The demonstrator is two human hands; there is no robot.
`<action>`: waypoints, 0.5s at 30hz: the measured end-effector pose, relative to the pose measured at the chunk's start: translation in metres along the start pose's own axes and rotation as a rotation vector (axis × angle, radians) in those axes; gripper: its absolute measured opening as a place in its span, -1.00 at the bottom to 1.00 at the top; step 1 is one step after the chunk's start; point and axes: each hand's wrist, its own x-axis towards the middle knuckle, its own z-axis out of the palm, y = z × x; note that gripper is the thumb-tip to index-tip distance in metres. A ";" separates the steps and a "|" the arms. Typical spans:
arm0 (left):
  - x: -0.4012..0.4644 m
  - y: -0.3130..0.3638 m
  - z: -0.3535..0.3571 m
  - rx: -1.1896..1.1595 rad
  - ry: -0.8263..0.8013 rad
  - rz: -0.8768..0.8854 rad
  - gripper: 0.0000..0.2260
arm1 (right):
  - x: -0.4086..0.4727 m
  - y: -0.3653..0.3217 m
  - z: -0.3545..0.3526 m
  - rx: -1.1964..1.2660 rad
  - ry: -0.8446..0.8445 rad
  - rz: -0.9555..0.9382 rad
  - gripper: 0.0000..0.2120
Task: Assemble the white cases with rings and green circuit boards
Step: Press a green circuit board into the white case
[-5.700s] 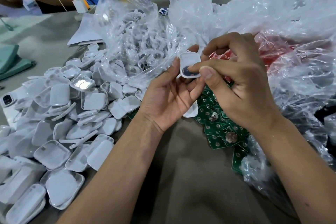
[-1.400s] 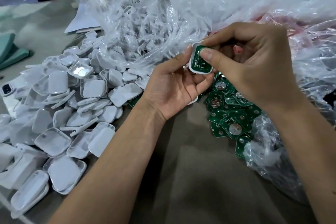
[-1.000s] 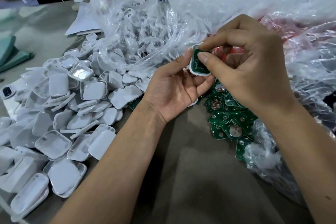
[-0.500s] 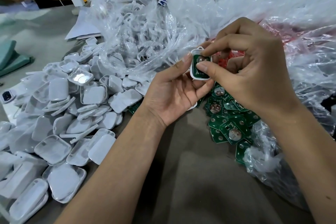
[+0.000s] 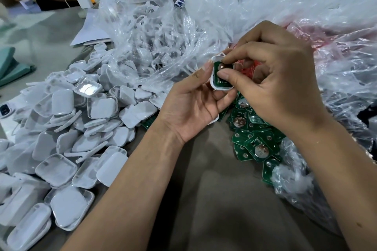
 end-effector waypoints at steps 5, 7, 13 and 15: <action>-0.001 -0.001 0.000 0.010 0.014 0.002 -0.76 | -0.001 -0.001 -0.001 0.032 -0.005 0.039 -0.84; -0.002 0.000 0.000 0.014 0.025 -0.001 -0.77 | -0.001 0.000 -0.001 0.073 -0.003 0.071 -0.84; 0.000 -0.003 -0.001 0.009 0.082 -0.017 -0.72 | 0.002 0.002 -0.002 0.137 -0.033 0.148 -0.83; 0.001 -0.004 -0.001 0.004 0.096 -0.016 -0.71 | 0.002 0.002 -0.003 0.129 -0.041 0.148 -0.83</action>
